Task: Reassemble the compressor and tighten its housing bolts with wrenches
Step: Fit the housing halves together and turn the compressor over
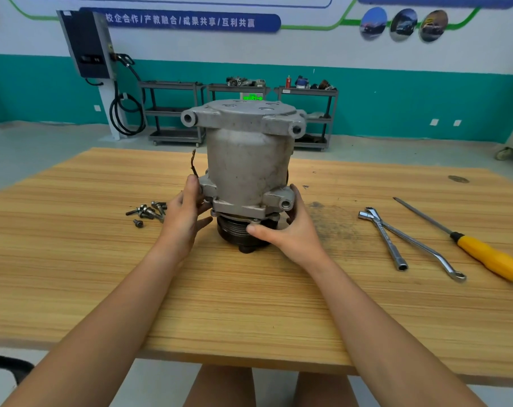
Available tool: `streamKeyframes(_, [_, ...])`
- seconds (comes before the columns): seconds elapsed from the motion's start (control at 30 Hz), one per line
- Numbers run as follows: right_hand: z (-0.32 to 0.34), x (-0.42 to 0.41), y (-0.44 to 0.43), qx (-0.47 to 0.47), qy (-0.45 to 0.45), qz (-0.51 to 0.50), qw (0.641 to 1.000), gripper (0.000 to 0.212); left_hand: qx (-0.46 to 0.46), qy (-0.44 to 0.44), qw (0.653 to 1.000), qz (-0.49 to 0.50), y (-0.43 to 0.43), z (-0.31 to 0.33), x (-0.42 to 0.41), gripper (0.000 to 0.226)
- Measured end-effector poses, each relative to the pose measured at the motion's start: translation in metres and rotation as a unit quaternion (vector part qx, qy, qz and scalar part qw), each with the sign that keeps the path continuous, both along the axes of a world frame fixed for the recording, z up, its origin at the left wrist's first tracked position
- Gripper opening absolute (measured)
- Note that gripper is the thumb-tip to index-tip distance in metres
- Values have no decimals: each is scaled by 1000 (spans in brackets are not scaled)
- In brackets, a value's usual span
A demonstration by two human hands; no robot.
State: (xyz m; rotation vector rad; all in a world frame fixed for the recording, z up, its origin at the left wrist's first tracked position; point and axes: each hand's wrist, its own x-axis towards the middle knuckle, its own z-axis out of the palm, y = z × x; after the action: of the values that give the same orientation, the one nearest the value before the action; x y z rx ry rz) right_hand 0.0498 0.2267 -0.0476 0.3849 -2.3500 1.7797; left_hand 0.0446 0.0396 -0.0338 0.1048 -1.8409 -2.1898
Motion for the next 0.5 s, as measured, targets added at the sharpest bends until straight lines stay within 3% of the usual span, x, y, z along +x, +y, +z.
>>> streamKeyframes(0.07, [4, 5, 3, 7, -23, 15, 1000, 130, 49, -38, 998, 12, 6, 5, -4, 32])
streamKeyframes(0.13, [9, 9, 4, -25, -47, 33, 998, 134, 59, -73, 995, 21, 13, 10, -6, 38])
streamKeyframes(0.33, [17, 9, -10, -148, -112, 33, 982, 114, 71, -103, 991, 40, 22, 11, -9, 45])
streamKeyframes(0.5, [16, 1, -16, -275, -151, 55, 948, 98, 69, -105, 991, 48, 20, 10, -12, 41])
